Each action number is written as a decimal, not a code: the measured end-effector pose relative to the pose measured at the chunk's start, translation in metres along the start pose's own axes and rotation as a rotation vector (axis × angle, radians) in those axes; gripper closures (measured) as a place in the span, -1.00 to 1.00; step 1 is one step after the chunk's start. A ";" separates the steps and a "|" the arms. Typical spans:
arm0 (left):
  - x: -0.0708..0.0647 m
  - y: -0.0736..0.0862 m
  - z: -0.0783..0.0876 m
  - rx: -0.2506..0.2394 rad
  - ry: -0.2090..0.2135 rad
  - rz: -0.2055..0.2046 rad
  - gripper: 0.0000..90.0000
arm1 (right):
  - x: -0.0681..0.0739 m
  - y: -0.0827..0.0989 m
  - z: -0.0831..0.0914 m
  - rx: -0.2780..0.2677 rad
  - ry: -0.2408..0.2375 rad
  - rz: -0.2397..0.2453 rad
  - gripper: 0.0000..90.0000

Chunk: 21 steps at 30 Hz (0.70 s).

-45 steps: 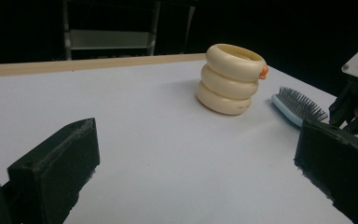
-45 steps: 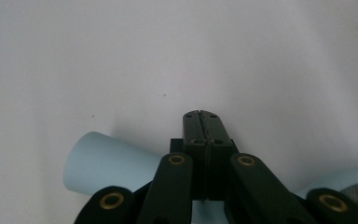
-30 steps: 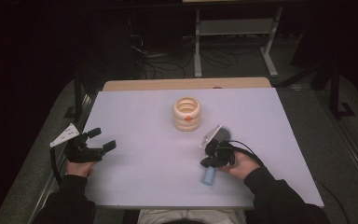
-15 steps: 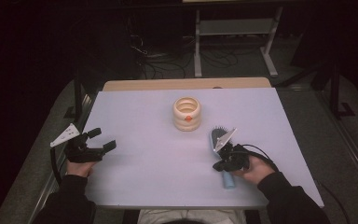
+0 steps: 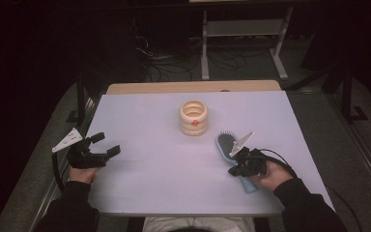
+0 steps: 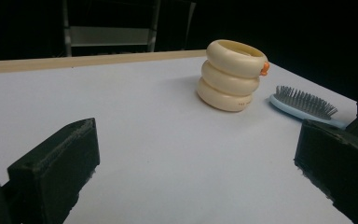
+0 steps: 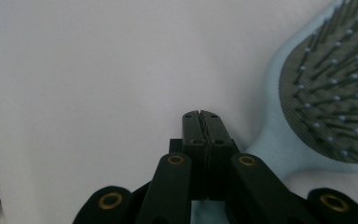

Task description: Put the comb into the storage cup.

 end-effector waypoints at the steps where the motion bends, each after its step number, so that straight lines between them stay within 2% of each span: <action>1: 0.000 0.000 0.000 0.001 0.000 0.000 -1.00 | -0.001 0.001 0.001 0.000 0.002 -0.003 0.95; 5: 0.000 0.000 0.000 0.000 -0.001 0.000 -1.00 | -0.006 0.008 0.005 -0.004 0.016 -0.024 0.95; 11: 0.000 0.000 0.001 -0.005 -0.004 -0.004 -1.00 | -0.015 0.019 0.015 -0.022 0.031 -0.080 0.96; 21: 0.000 0.000 0.001 -0.006 -0.005 -0.004 -1.00 | -0.026 0.032 0.022 -0.019 0.068 -0.117 0.96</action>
Point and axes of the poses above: each handheld gripper's, and its own axes: z roughly backward along the jaws, y roughly out of its underside, x roughly to its left, the point moved 6 cm from there along -z, roughly forward along the jaws, and after that the axes turned 11 degrees about z, right-handed, at the moved point
